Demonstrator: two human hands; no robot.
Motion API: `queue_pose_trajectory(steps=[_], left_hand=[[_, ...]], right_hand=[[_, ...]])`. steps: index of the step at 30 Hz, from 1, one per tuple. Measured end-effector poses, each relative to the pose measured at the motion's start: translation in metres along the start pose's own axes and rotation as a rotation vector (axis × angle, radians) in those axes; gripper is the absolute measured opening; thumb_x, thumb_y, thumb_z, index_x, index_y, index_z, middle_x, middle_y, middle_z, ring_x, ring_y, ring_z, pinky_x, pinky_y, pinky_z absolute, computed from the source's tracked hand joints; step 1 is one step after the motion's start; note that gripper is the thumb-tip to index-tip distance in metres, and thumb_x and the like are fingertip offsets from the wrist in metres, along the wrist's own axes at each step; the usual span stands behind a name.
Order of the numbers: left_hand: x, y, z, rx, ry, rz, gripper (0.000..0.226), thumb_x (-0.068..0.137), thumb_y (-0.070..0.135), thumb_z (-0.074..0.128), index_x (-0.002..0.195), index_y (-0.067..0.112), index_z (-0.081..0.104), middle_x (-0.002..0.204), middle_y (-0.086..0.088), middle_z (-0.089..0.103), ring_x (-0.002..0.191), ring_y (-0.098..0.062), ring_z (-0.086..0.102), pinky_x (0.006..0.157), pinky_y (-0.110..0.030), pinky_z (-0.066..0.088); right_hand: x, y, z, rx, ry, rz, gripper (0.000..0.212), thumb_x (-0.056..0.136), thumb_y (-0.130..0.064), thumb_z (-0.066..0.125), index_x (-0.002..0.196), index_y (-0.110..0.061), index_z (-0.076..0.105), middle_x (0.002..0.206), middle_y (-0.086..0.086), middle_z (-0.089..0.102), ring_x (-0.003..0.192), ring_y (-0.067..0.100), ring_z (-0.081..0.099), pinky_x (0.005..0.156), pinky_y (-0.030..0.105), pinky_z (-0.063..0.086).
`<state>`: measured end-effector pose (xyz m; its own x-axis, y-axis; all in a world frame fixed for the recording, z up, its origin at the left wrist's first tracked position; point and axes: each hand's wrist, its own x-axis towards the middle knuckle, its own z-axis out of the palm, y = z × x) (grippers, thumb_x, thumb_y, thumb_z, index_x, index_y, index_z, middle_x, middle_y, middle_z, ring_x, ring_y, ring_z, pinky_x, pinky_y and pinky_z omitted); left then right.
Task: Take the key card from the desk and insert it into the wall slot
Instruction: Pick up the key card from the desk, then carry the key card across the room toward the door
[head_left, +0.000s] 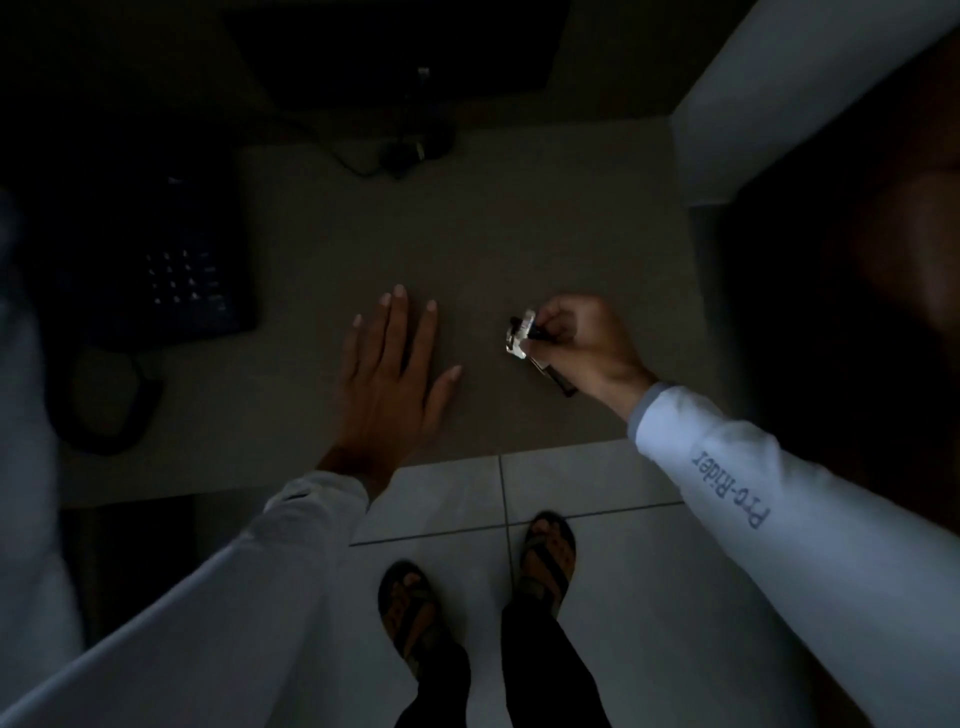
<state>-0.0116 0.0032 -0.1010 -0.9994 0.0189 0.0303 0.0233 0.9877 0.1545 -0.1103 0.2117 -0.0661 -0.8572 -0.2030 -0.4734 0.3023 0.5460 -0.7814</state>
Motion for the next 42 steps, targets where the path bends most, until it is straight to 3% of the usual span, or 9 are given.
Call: queue_pose_trajectory(steps=[6,10,15,21,25,28,31,37,42], left_hand=[[0.033,0.013,-0.108,0.043,0.191,0.106,0.065,0.11,0.051,0.035,0.156,0.007,0.046,0.162,-0.029,0.045,0.15,-0.044,0.044,0.12,-0.063,0.041],[0.066,0.034,-0.218,0.072,0.324,0.141,0.066,0.11,0.053,0.035,0.158,0.007,0.043,0.164,-0.028,0.042,0.152,-0.042,0.041,0.121,-0.062,0.04],[0.113,0.07,-0.379,0.107,0.499,0.208,0.068,0.109,0.054,0.038,0.16,0.01,0.038,0.166,-0.026,0.039,0.155,-0.04,0.037,0.123,-0.061,0.037],[0.143,0.125,-0.565,0.096,0.742,0.329,0.068,0.109,0.054,0.038,0.16,0.01,0.039,0.167,-0.026,0.038,0.155,-0.039,0.035,0.124,-0.061,0.037],[0.151,0.158,-0.658,0.079,0.873,0.404,0.067,0.11,0.055,0.034,0.16,0.011,0.039,0.167,-0.026,0.037,0.155,-0.04,0.036,0.123,-0.061,0.037],[0.162,0.19,-0.701,0.049,0.961,0.452,0.067,0.109,0.054,0.035,0.16,0.011,0.04,0.167,-0.026,0.038,0.154,-0.04,0.037,0.123,-0.062,0.037],[0.161,0.24,-0.737,0.033,0.997,0.518,0.068,0.109,0.056,0.03,0.16,0.013,0.039,0.167,-0.026,0.038,0.154,-0.04,0.038,0.123,-0.063,0.037],[0.128,0.357,-0.769,-0.033,1.022,0.652,0.073,0.106,0.059,0.027,0.164,0.015,0.03,0.17,-0.024,0.031,0.157,-0.039,0.032,0.126,-0.061,0.032],[0.068,0.471,-0.777,-0.123,1.035,0.796,0.072,0.106,0.059,0.034,0.164,0.017,0.031,0.171,-0.021,0.031,0.158,-0.037,0.031,0.125,-0.062,0.033]], right_hand=[[-0.042,-0.077,-0.063,0.047,0.066,-0.143,0.044,0.084,0.003,0.069,0.122,-0.014,0.054,0.087,0.029,0.074,0.078,0.037,0.073,0.07,0.03,0.055],[-0.078,-0.168,-0.123,0.077,0.151,-0.231,0.038,0.083,0.001,0.072,0.12,-0.006,0.063,0.101,0.023,0.076,0.089,0.028,0.074,0.078,0.023,0.058],[-0.145,-0.301,-0.215,0.085,0.308,-0.349,0.031,0.075,0.0,0.079,0.104,-0.003,0.073,0.086,0.013,0.076,0.065,-0.004,0.07,0.06,0.005,0.051],[-0.252,-0.444,-0.319,0.086,0.493,-0.527,0.047,0.073,-0.008,0.08,0.117,-0.022,0.072,0.102,0.012,0.075,0.092,0.021,0.075,0.075,0.04,0.066],[-0.321,-0.507,-0.373,0.116,0.592,-0.631,0.029,0.077,-0.005,0.079,0.1,-0.022,0.077,0.108,0.016,0.074,0.1,0.027,0.073,0.074,0.044,0.065],[-0.372,-0.532,-0.407,0.087,0.678,-0.68,0.023,0.082,-0.009,0.076,0.102,-0.021,0.077,0.108,0.01,0.075,0.096,0.021,0.074,0.062,0.03,0.063],[-0.429,-0.539,-0.445,0.042,0.766,-0.7,0.025,0.087,-0.007,0.072,0.111,-0.01,0.073,0.11,0.016,0.075,0.101,0.027,0.074,0.065,0.028,0.063],[-0.541,-0.501,-0.508,-0.01,0.984,-0.691,0.027,0.09,-0.002,0.064,0.114,-0.012,0.07,0.111,0.013,0.074,0.107,0.028,0.069,0.083,0.047,0.064],[-0.646,-0.439,-0.558,-0.009,1.133,-0.617,0.027,0.088,0.003,0.062,0.104,-0.017,0.073,0.1,0.012,0.072,0.102,0.034,0.068,0.083,0.051,0.063]])
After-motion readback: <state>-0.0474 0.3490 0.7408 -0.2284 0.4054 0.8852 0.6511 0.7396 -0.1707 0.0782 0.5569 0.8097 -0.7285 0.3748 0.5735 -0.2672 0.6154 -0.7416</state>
